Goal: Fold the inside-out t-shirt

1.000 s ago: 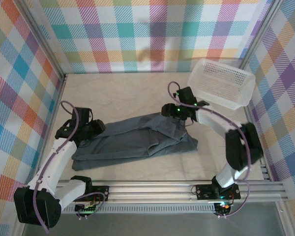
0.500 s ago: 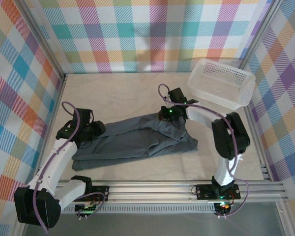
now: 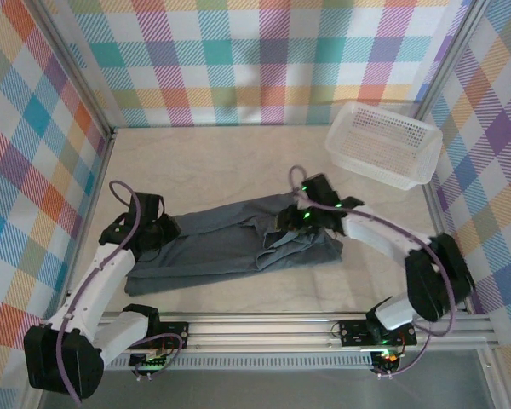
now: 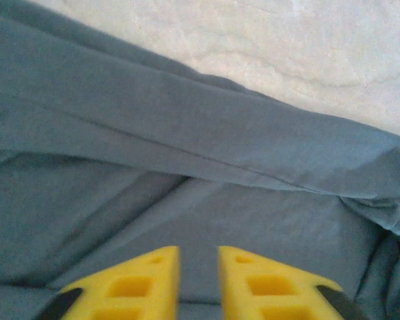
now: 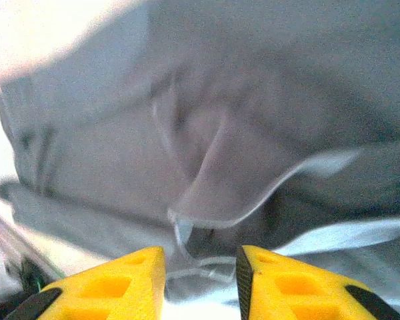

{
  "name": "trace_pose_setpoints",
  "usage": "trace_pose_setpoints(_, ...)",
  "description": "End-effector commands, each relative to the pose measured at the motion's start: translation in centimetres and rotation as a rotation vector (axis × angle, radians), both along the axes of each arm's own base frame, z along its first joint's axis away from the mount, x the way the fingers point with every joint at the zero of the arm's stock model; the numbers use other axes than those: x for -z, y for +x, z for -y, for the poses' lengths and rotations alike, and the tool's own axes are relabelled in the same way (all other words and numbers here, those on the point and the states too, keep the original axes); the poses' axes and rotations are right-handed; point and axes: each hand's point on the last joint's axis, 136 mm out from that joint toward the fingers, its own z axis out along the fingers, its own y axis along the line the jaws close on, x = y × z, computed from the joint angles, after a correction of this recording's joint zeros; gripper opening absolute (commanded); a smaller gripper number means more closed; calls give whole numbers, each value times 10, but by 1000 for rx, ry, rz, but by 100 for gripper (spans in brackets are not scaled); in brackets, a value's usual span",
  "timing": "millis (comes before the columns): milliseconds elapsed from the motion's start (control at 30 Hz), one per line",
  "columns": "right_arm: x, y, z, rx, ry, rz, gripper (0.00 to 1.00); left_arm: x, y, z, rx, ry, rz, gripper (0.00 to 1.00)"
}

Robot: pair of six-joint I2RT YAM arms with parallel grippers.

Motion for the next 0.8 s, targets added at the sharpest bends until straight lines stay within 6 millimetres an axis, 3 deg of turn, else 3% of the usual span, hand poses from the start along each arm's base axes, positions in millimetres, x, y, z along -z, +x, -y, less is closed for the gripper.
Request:
trace_pose_setpoints(0, 11, 42, 50, 189, -136, 73, 29, 14, -10, 10, 16, -28, -49, 8)
trace_pose_setpoints(100, 36, 60, 53, 120, -238, 41, 27, 27, -15, 25, 60, -39, -91, 0)
trace_pose_setpoints(200, 57, 53, 33, 6, -197, -71, 24, 37, -18, 36, 91, -36, -124, 0)
trace_pose_setpoints(333, 59, 16, 17, -93, -114, -139, 19, 42, -18, 49, 119, -39, -138, 0)
trace_pose_setpoints(500, 66, -57, 15, -213, -67, -262, 15, 48, -16, 64, 175, -46, -128, 0)
trace_pose_setpoints(600, 59, -89, 2, -266, 44, -307, 14, 51, -16, 70, 202, -46, -97, 8)
trace_pose_setpoints(667, 54, -97, -4, -284, 92, -315, 14, 56, -15, 72, 200, -49, -100, 7)
trace_pose_setpoints(767, 43, -75, -2, -241, 46, -248, 14, 69, -11, 70, 176, -16, -147, 0)
